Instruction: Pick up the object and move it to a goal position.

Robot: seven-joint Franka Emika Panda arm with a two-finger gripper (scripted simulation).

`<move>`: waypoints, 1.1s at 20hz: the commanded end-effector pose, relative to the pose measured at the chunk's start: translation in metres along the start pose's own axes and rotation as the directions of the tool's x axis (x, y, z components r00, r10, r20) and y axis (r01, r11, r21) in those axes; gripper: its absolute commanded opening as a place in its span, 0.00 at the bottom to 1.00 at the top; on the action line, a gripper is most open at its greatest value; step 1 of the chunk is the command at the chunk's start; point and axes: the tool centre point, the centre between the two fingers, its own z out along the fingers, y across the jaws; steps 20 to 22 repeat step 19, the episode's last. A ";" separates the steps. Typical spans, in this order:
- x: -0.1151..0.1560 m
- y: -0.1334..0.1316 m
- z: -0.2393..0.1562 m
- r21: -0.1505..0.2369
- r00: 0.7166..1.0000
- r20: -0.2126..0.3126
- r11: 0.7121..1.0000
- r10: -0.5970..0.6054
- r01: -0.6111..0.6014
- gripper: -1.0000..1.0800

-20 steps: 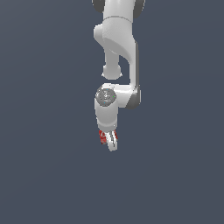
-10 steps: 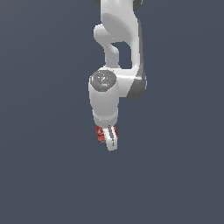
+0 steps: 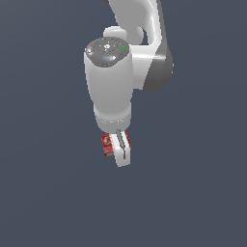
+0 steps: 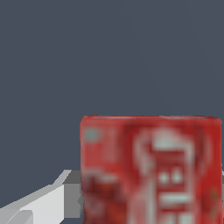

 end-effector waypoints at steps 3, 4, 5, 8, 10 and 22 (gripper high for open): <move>0.004 -0.011 -0.029 -0.001 1.000 0.001 1.000 -0.001 0.001 0.00; 0.004 -0.012 -0.034 -0.001 1.000 0.001 1.000 -0.001 0.001 0.00; 0.005 -0.014 -0.038 -0.001 1.000 0.001 1.000 -0.001 0.001 0.00; 0.006 -0.019 -0.048 -0.001 1.000 0.002 1.000 -0.001 0.001 0.00; 0.007 -0.021 -0.053 -0.001 1.000 0.002 1.000 -0.001 0.001 0.00; 0.008 -0.025 -0.062 -0.001 1.000 0.003 1.000 -0.001 0.001 0.00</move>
